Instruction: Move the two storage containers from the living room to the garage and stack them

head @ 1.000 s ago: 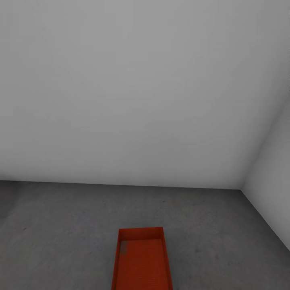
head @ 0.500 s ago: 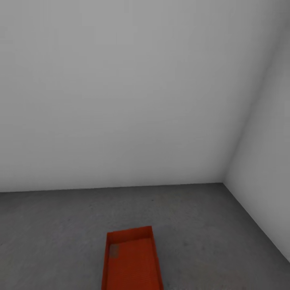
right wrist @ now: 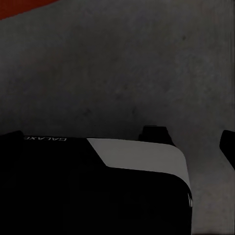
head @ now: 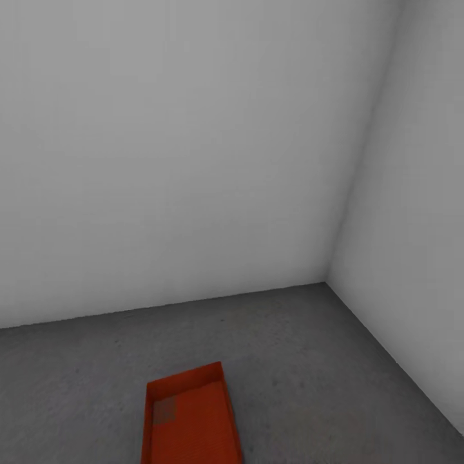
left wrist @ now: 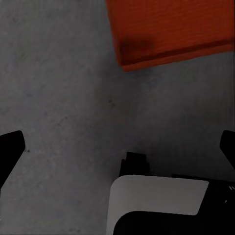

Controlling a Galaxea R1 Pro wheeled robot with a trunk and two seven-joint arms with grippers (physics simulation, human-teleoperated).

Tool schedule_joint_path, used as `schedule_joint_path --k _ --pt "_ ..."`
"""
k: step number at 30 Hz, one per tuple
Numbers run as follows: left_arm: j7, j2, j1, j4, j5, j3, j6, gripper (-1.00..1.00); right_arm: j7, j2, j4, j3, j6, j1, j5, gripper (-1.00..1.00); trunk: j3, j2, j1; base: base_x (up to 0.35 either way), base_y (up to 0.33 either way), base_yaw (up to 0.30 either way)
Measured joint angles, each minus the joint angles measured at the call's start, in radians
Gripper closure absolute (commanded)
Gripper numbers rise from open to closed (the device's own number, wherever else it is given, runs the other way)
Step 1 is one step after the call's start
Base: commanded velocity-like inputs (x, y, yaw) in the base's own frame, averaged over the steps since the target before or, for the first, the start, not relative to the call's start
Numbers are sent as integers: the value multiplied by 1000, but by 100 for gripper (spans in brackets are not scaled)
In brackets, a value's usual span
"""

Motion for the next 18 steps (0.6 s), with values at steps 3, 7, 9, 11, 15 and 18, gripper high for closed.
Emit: schedule_joint_path --k 3,7,9,11,15,18 --pt "0 0 0 0 0 0 1 -100 0 0 0 0 0 0 0 -100 0 0 0 0 0 -294" --pt "0 -2 0 1 -1 0 7 -100 0 0 0 0 0 0 -1 -100 0 0 0 0 0 -294" --pt "0 -3 1 1 -1 0 9 -100 0 0 0 0 0 0 -1 -100 0 0 0 0 0 -294" --pt "-1 -4 8 1 -2 0 7 -100 0 0 0 0 0 0 -1 -100 0 0 0 0 0 -294" --pt "-4 -1 67 1 -3 0 -3 -100 0 -1 0 -1 0 0 -1 -100 0 0 0 0 0 -294" --pt "-27 -2 92 0 -4 0 -6 -100 0 0 0 -1 0 0 -1 -100 0 0 0 0 0 -294"
